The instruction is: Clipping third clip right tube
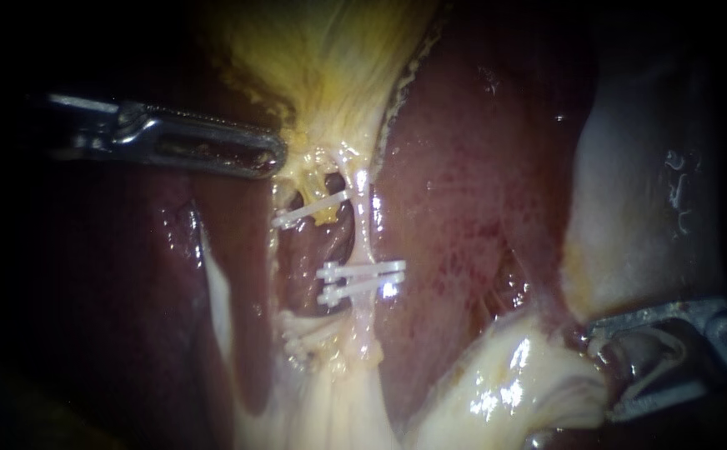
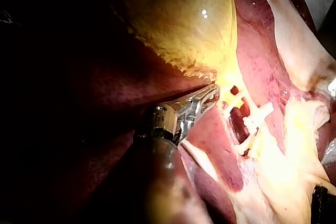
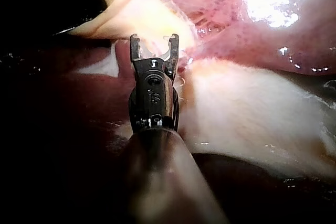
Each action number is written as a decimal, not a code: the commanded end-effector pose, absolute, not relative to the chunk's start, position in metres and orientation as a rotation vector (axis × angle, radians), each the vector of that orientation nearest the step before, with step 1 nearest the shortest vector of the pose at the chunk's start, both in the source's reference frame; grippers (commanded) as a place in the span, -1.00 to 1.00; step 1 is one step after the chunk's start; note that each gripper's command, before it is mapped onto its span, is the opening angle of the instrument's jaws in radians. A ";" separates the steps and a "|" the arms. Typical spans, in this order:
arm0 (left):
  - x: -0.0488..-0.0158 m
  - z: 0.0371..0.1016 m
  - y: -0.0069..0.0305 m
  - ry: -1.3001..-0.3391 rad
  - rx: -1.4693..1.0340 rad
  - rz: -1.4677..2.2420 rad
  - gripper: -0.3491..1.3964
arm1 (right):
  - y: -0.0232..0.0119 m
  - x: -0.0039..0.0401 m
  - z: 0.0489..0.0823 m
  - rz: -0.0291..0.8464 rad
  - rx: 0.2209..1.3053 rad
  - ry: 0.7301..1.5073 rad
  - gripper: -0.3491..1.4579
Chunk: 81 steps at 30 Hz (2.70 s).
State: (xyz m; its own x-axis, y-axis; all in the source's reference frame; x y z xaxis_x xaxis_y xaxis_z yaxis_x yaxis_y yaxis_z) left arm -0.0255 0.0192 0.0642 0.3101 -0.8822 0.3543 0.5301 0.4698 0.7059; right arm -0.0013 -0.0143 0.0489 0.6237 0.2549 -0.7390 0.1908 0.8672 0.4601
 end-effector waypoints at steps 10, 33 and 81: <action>-0.0231 0.0622 0.0207 -0.799 0.520 -0.991 -1.00 | -0.0142 -0.0011 0.0489 0.052 0.544 0.904 -0.06; -0.0198 0.0596 0.0234 -0.790 0.485 -1.024 -1.00 | -0.0135 0.0002 0.0490 0.070 0.546 0.906 -0.06; -0.0199 0.0597 0.0232 -0.790 0.483 -1.024 -1.00 | -0.0062 0.0163 0.0535 0.457 0.734 0.864 -0.06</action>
State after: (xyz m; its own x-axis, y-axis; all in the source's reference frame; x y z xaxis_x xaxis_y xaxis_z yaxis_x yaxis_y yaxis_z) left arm -0.0199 0.0232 0.0597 0.2880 -0.8908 0.3516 0.5660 0.4545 0.6878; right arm 0.0166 -0.0061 0.0537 0.5851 0.6357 -0.5035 -0.0627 0.6545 0.7534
